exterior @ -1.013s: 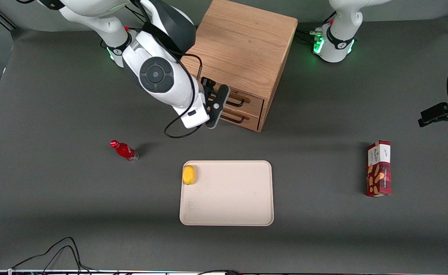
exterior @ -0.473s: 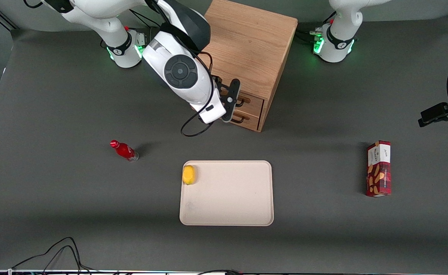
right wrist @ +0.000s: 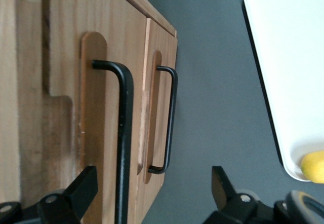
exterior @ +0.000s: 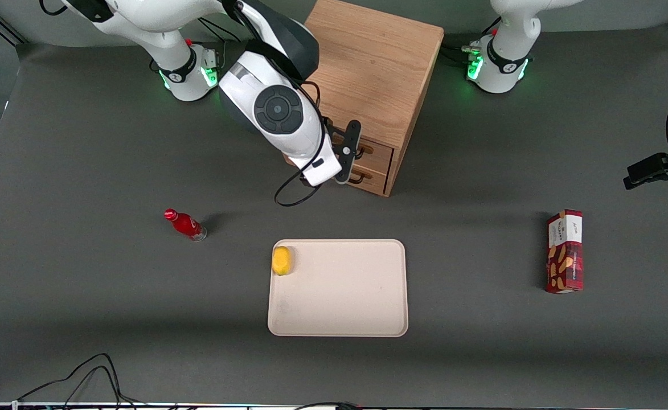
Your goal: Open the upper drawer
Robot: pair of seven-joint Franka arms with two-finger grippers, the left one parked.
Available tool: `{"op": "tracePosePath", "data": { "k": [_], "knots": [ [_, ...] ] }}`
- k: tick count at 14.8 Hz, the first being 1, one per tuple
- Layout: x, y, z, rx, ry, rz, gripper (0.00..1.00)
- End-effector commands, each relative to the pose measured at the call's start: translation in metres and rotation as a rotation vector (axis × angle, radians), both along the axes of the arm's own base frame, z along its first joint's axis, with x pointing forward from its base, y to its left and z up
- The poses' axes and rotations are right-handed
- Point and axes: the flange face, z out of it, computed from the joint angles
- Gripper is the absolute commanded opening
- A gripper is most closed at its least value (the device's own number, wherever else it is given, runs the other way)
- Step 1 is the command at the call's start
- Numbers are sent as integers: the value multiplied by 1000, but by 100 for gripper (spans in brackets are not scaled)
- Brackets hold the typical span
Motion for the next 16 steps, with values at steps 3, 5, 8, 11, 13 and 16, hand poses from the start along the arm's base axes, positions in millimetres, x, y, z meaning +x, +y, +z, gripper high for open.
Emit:
{"op": "tracePosePath", "data": {
  "k": [3, 5, 8, 11, 13, 16],
  "knots": [
    [3, 4, -8, -1, -21, 37, 100],
    [3, 3, -8, -3, -24, 36, 100],
    [3, 5, -12, -2, -20, 36, 100],
    [4, 5, -18, -4, -14, 36, 100],
    [5, 6, -22, 0, -12, 33, 100],
    [6, 8, -31, 0, -2, 29, 100]
  ]
}}
